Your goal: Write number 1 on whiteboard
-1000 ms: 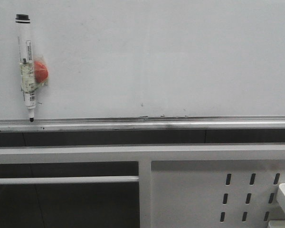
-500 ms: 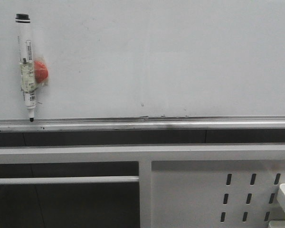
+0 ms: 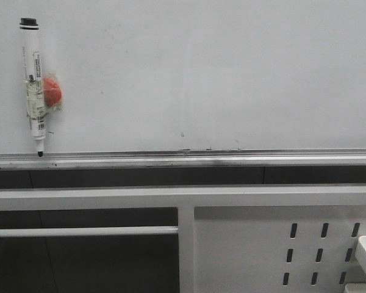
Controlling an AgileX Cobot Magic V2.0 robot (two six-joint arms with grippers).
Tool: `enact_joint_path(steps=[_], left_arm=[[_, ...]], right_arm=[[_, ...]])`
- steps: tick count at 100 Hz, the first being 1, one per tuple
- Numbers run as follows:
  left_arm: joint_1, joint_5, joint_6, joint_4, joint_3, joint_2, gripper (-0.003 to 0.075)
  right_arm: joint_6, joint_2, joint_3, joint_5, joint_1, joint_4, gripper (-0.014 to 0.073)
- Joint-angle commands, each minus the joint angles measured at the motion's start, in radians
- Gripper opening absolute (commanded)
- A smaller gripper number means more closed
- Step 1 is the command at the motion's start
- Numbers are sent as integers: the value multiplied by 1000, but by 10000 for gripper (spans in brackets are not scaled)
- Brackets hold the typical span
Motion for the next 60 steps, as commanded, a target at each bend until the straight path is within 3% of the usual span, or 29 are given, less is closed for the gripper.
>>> enact_joint_path(steps=[1, 10, 25, 35, 47, 60], left_arm=[[2, -95, -2, -8, 32, -20, -20], [2, -61, -2, -52, 19, -18, -20], [2, 117, -2, -81, -79, 31, -20], [2, 162, -2, -79, -169, 104, -20], [2, 44, -2, -103, -260, 196, -20], [2, -166, -2, -105, -286, 247, -20]], right_arm=[[0, -16, 10, -84, -7, -1, -69], [105, -16, -38, -3, -7, 2, -69], [143, 42, -242, 445, -7, 2, -69], [143, 136, -366, 571, -7, 7, -69], [143, 256, -460, 616, -7, 21, -69], [143, 313, -475, 528, -2, 21, -69]])
